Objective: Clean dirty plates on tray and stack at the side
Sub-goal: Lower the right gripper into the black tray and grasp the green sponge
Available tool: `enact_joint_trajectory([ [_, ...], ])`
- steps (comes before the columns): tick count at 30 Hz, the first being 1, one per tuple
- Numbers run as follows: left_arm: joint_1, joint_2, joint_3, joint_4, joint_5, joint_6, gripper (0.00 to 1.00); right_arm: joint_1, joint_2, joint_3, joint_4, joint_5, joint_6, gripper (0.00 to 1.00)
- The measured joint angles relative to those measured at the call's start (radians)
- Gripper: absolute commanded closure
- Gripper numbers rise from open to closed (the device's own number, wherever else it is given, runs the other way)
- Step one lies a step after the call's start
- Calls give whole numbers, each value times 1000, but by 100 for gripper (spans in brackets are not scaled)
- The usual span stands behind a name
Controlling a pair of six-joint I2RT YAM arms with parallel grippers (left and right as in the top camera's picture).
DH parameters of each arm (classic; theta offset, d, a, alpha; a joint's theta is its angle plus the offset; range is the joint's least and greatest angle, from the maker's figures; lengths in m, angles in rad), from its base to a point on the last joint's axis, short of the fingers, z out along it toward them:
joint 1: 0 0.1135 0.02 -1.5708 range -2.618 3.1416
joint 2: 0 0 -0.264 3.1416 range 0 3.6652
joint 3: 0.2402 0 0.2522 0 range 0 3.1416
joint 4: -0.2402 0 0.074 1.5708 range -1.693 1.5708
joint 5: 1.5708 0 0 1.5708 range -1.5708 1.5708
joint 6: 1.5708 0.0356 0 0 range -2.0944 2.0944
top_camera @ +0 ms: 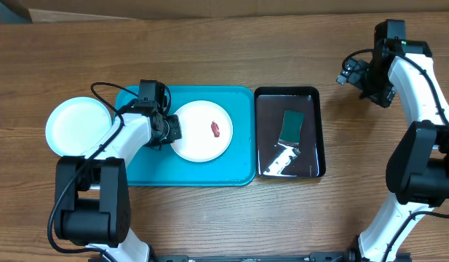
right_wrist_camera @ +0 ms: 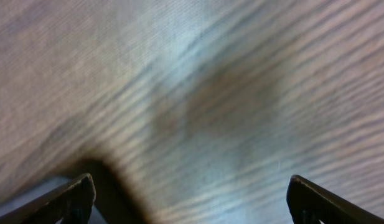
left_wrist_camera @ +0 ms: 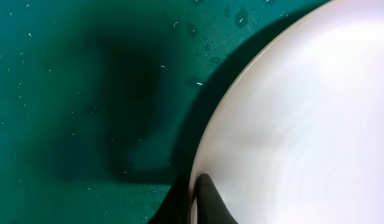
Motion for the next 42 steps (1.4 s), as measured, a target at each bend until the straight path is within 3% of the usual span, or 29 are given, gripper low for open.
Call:
enact_joint_trajectory([
  [2, 0, 0, 0, 0, 0, 0, 96, 0, 0, 0, -46, -47, -7, 0],
  [5, 0, 0, 0, 2, 0, 0, 96, 0, 0, 14, -90, -140, -55, 10],
  [11, 0, 0, 0, 4, 1, 0, 96, 20, -12, 135, -287, -248, -150, 10],
  [21, 0, 0, 0, 4, 2, 0, 96, 256, -155, 168, -386, -169, -154, 12],
  [31, 0, 0, 0, 4, 3, 0, 96, 426, -154, -80, -169, -12, -25, 12],
  [38, 0, 0, 0, 4, 3, 0, 96, 437, -153, -278, 92, 26, -14, 13],
  [42, 0, 0, 0, 4, 3, 0, 96, 436, -153, -373, 207, 32, -9, 20],
])
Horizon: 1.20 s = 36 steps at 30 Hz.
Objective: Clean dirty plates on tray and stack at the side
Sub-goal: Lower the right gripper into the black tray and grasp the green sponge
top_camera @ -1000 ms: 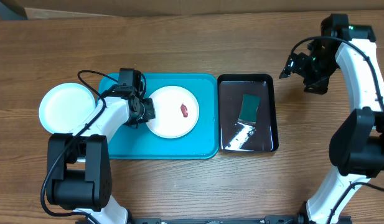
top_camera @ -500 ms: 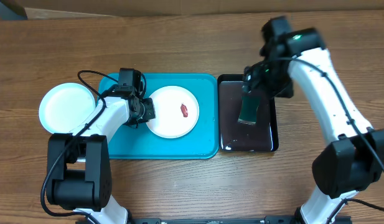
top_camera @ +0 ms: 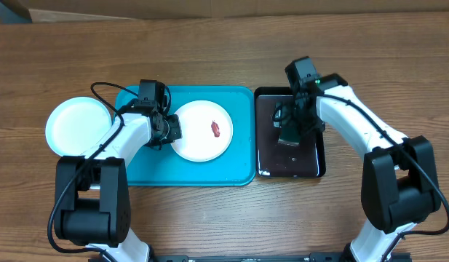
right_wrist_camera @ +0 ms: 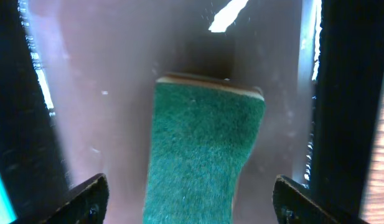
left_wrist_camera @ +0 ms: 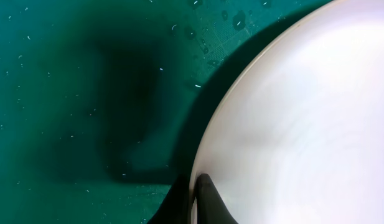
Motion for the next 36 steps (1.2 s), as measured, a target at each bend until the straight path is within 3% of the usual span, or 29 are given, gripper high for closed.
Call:
enact_joint_trajectory([
  [13, 0, 0, 0, 0, 0, 0, 96, 0, 0, -83, 104, 12, 14, 59],
  [15, 0, 0, 0, 1, 0, 0, 96, 0, 0, -83, 102, 14, 11, 58],
  [21, 0, 0, 0, 19, 0, 0, 91, 0, 0, -84, 102, 15, 12, 39],
  [30, 0, 0, -3, 34, -4, 0, 90, 0, 0, -85, 108, 18, 10, 39],
  [32, 0, 0, -3, 34, -4, 0, 91, 0, 0, -85, 110, 18, 9, 58],
  [33, 0, 0, -3, 34, -4, 0, 91, 0, 0, -85, 109, 18, 6, 78],
  [34, 0, 0, -3, 34, -4, 0, 90, 0, 1, -85, 110, 17, 3, 91],
  [36, 0, 0, -3, 34, -4, 0, 90, 0, 1, -85, 110, 18, 12, 96],
])
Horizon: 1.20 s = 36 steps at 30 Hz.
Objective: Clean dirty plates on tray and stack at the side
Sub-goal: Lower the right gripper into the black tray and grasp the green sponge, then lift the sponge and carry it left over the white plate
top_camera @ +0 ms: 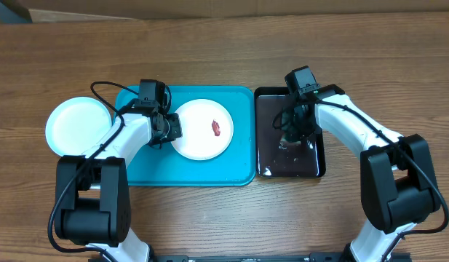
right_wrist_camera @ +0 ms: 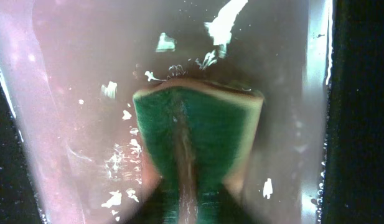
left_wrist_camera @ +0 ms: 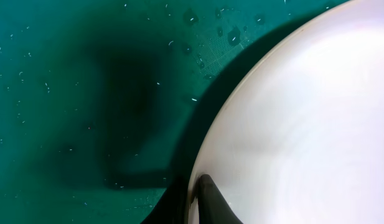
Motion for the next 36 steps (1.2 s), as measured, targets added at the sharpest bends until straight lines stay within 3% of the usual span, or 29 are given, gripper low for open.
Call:
enact_joint_trajectory([
  [2, 0, 0, -1, 2, 0, 0, 84, 0, 0, 0, -5, 0, 0, 96],
  [3, 0, 0, -2, 5, 0, 0, 77, 0, 0, 3, -15, 0, -2, 96],
  [5, 0, 0, -6, 11, -2, 0, 75, 0, 0, 18, -53, -1, -11, 96],
  [7, 0, 0, -7, 13, -8, -3, 77, 0, 0, 30, -80, 0, -23, 96],
  [10, 0, 0, -8, 17, -8, -7, 95, 0, 0, 55, -121, 0, -36, 96],
  [11, 0, 0, -8, 19, -8, -7, 96, 0, 0, 67, -132, 0, -40, 96],
  [26, 1, 0, -5, 8, 27, -8, 96, 0, 0, 163, -263, 9, -135, 96],
  [36, 1, 0, -5, 11, 30, -8, 96, 32, 0, 212, -317, 27, -126, 96],
])
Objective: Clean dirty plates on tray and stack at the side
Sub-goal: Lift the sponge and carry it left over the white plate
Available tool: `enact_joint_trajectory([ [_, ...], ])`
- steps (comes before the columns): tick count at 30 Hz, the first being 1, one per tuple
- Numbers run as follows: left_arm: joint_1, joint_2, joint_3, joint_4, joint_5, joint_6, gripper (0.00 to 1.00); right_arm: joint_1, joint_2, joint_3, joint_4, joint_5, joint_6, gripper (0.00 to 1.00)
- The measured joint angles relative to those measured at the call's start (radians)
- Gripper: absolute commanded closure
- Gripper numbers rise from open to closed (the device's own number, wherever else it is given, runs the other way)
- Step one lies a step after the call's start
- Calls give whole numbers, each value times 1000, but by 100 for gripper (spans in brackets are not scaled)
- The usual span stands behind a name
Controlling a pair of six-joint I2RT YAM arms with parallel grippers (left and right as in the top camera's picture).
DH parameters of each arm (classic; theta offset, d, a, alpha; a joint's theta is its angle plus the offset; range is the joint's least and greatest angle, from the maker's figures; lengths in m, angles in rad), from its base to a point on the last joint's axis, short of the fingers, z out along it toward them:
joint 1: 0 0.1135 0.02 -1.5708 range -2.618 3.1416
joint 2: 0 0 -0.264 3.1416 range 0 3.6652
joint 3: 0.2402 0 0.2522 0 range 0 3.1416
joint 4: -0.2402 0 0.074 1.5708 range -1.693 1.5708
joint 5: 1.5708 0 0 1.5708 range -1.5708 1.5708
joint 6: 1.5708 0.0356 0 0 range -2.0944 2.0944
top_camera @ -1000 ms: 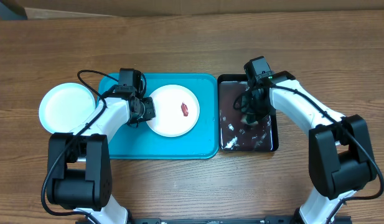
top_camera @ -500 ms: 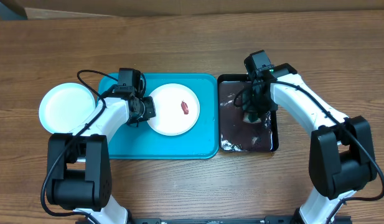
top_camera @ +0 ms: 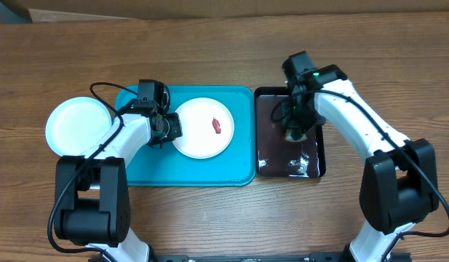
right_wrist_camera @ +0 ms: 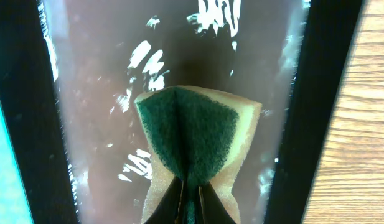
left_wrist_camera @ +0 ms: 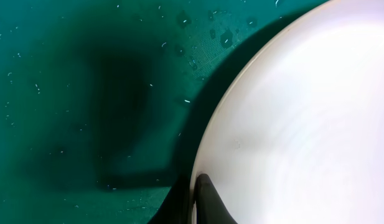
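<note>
A white plate (top_camera: 201, 129) with a red smear (top_camera: 216, 126) lies on the teal tray (top_camera: 140, 171). My left gripper (top_camera: 171, 129) is shut on the plate's left rim (left_wrist_camera: 201, 143), one finger above and one below. A clean white plate (top_camera: 77, 125) rests on the table left of the tray. My right gripper (top_camera: 295, 125) is shut on a green and yellow sponge (right_wrist_camera: 192, 143), pinching it into a fold above the water in the black basin (top_camera: 316, 164).
The black basin stands right beside the teal tray, with rippled water (right_wrist_camera: 142, 68) in it. Brown wooden table (top_camera: 224, 51) surrounds both. My two arms' bases sit at the near edge of the table.
My right gripper has risen with the sponge, which was down in the splashing water and now hangs just above it. The left gripper stays shut on the plate rim.
My right gripper was open over bare table at the far right. Then it was open over the sponge lying in the basin. Then it was shut on the sponge in the water, and now holds it lifted. The left gripper held the dirty plate's rim throughout.
</note>
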Motion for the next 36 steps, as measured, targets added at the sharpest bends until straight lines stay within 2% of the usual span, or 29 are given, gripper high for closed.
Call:
enact_joint_trajectory([
  [6, 0, 0, 0, 0, 0, 0, 96, 56, 0, 0, -17, 3, 55, 96],
  [11, 0, 0, 0, 0, 0, 0, 96, 60, 0, 0, -61, 78, 124, 96],
  [24, -1, 0, 0, 8, 4, 0, 96, 56, 0, 14, -87, 82, 142, 96],
  [31, -1, 0, 0, 14, 6, 0, 96, 64, 0, 223, -204, 42, 122, 96],
  [36, -1, 0, 0, 15, 8, -4, 96, 82, 0, 325, -140, -97, 95, 96],
])
